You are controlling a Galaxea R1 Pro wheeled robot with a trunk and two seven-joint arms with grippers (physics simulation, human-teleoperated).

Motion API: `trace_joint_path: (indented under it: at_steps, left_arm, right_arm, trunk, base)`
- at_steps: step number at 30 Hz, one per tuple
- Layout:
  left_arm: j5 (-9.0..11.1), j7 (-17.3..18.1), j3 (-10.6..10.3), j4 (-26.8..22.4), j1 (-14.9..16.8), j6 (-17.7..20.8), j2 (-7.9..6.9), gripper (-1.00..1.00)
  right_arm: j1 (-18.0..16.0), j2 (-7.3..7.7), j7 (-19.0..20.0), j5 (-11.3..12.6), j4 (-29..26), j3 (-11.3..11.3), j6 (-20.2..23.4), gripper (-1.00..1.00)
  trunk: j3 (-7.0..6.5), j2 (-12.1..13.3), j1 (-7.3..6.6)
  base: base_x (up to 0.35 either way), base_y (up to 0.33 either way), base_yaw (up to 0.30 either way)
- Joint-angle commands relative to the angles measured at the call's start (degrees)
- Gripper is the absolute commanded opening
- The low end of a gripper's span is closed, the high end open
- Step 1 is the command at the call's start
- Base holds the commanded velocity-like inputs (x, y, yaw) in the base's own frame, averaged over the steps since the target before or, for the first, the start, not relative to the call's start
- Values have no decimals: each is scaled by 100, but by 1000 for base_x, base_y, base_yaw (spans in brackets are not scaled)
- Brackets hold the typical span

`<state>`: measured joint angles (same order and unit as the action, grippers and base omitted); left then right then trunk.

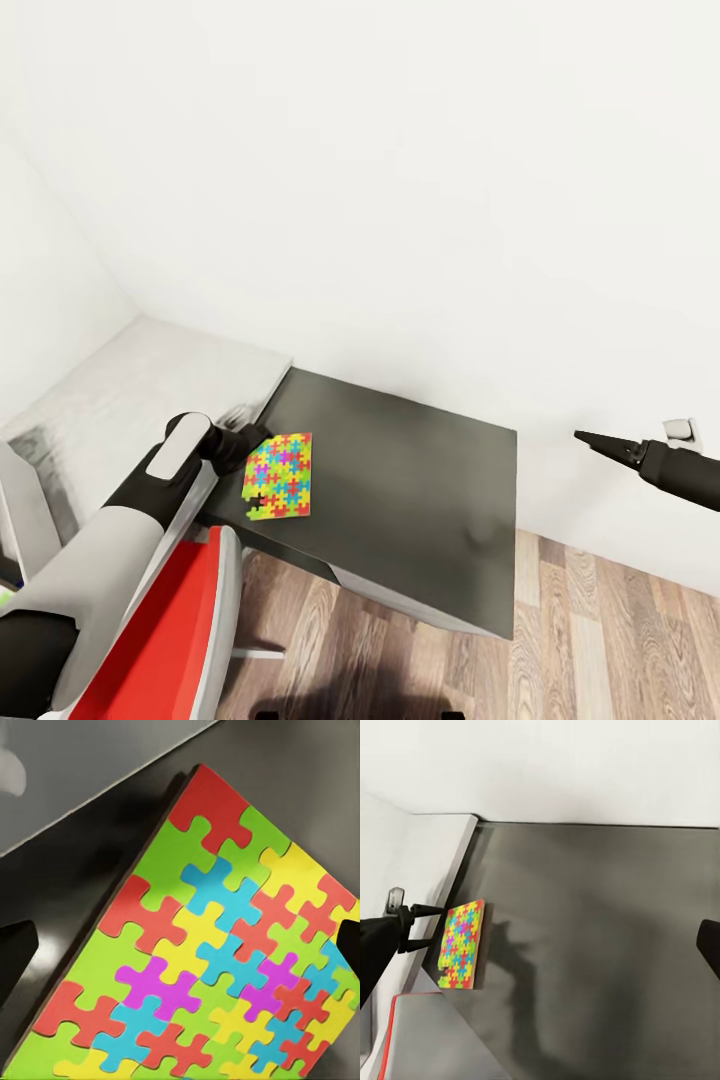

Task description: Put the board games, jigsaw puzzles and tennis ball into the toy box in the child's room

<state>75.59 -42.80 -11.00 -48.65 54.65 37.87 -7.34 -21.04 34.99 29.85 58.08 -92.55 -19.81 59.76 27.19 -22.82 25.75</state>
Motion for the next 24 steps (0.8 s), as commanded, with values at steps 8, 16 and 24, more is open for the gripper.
trace_joint_path:
  at_steps: [8,16,24]
  left_arm:
    - [-43,-74,0,-5,2,0,17,100]
    - [-58,-78,8,-5,2,1,27,100]
    - [-61,-66,10,-5,2,8,30,100]
  right_arm:
    - [-6,0,48,-42,0,-10,24,100]
    - [-6,-1,48,-42,0,-14,24,100]
    - [-6,3,48,-42,0,-14,24,100]
  trunk:
    - [12,-10,3]
    - [20,-10,3]
    - [73,-10,3]
  base:
    - [0,0,0]
    - [0,0,0]
    - [0,0,0]
